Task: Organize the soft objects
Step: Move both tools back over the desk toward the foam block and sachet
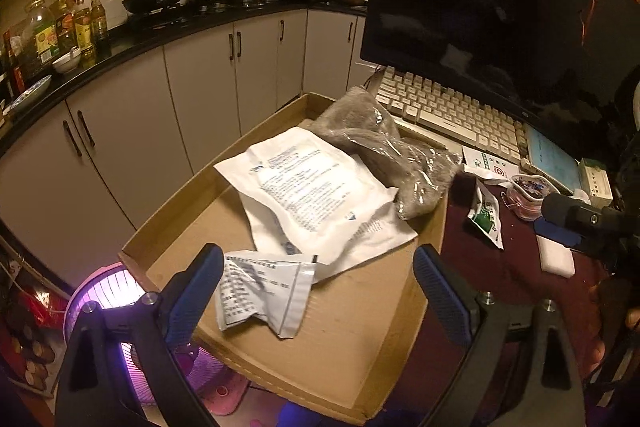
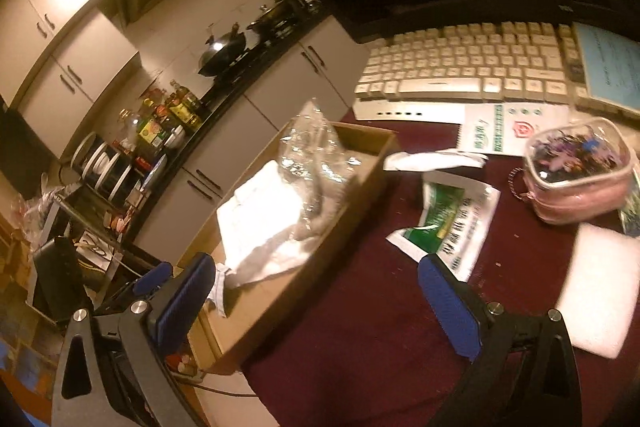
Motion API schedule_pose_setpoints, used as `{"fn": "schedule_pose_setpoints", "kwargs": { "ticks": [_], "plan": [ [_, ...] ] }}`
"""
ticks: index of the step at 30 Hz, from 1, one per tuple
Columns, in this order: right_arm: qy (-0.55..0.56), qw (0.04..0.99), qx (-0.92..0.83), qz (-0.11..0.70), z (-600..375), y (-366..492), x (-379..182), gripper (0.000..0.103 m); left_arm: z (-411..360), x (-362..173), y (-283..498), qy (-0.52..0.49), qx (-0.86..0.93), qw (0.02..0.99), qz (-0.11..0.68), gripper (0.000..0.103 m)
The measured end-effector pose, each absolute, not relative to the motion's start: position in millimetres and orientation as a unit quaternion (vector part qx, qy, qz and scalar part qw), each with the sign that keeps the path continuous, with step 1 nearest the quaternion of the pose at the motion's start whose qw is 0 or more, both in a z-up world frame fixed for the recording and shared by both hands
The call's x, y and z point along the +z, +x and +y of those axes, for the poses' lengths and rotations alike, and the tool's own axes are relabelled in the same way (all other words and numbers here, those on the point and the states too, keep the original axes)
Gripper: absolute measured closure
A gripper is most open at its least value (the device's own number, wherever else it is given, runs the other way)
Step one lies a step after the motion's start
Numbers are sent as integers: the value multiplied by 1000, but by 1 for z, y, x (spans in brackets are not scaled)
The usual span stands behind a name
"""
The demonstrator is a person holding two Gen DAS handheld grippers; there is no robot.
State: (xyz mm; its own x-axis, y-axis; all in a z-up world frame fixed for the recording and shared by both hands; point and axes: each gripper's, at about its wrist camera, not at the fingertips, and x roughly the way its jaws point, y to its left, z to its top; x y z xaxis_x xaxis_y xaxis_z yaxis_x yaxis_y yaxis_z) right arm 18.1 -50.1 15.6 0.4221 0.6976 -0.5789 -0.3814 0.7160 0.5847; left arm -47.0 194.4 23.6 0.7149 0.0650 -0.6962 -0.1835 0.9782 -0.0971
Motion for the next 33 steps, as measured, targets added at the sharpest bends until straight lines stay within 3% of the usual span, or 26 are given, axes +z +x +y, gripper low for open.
{"fn": "schedule_pose_setpoints", "kwargs": {
  "ticks": [24,33],
  "plan": [
    [242,847,171,441,-198,6,-11,0,127,28,-25,-54,-8,920,389,7],
    [219,845,139,469,-185,16,-26,0,91,11,-26,-38,-44,911,408,7]
  ]
}}
